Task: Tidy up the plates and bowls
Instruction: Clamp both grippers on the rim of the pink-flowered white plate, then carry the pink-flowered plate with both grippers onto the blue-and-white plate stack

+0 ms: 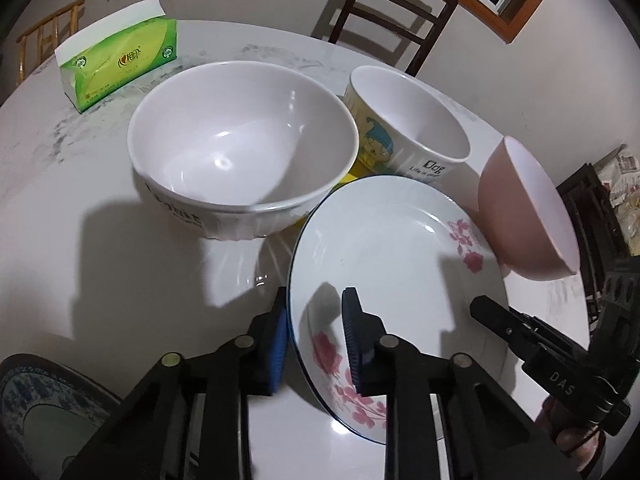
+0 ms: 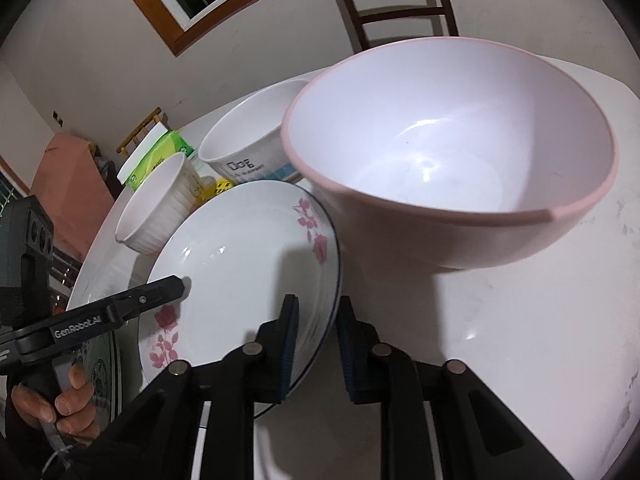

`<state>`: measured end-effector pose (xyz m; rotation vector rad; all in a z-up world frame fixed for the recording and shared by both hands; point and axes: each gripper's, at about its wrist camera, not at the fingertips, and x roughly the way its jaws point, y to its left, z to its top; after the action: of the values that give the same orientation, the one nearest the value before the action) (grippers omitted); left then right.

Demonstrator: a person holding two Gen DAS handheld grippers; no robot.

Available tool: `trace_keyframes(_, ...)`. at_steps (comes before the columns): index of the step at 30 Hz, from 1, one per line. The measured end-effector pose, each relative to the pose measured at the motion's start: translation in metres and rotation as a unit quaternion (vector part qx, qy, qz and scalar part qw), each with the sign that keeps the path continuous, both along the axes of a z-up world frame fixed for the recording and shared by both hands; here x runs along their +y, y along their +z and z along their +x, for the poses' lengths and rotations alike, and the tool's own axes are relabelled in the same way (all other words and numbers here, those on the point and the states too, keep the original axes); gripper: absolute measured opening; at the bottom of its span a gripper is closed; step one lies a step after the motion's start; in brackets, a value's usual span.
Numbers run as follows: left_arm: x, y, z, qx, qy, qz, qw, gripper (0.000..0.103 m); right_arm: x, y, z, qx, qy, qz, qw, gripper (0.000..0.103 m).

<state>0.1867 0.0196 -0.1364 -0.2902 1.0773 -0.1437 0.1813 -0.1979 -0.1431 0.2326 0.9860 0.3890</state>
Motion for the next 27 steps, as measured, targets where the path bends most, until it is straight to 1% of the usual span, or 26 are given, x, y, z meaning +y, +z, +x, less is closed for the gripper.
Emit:
trace_keyframes(1, -0.001, 0.000, 0.000, -0.001, 0.000, 0.004, 1.0000, 0.017, 0.001, 0.000, -0.001, -0.003, 0.000, -0.009, 1.000, 0.014)
trace_keyframes(2, -0.002, 0.000, -0.001, -0.001, 0.000, 0.009, 1.0000, 0.017, 0.001, 0.001, -0.002, -0.004, 0.000, -0.010, 1.000, 0.014)
trace_keyframes(4, -0.002, 0.000, -0.001, -0.002, -0.003, 0.020, 0.9998, 0.013, 0.000, 0.001, -0.002, 0.000, -0.002, -0.008, 1.000, 0.014)
trace_keyframes(5, -0.003, 0.001, -0.001, -0.002, -0.005, 0.021, 0.9998, 0.013, 0.000, 0.001, -0.003, 0.001, -0.003, -0.009, 1.000, 0.014)
trace_keyframes(15, -0.009, 0.003, -0.013, -0.006, -0.018, 0.031, 0.9993, 0.012, 0.003, 0.003, -0.011, 0.005, -0.011, -0.012, 1.000, 0.014)
trace_keyframes(27, -0.015, 0.018, -0.027, -0.018, -0.025, 0.029, 0.9991, 0.012, -0.001, 0.015, -0.032, -0.011, -0.019, -0.014, 1.000, 0.014)
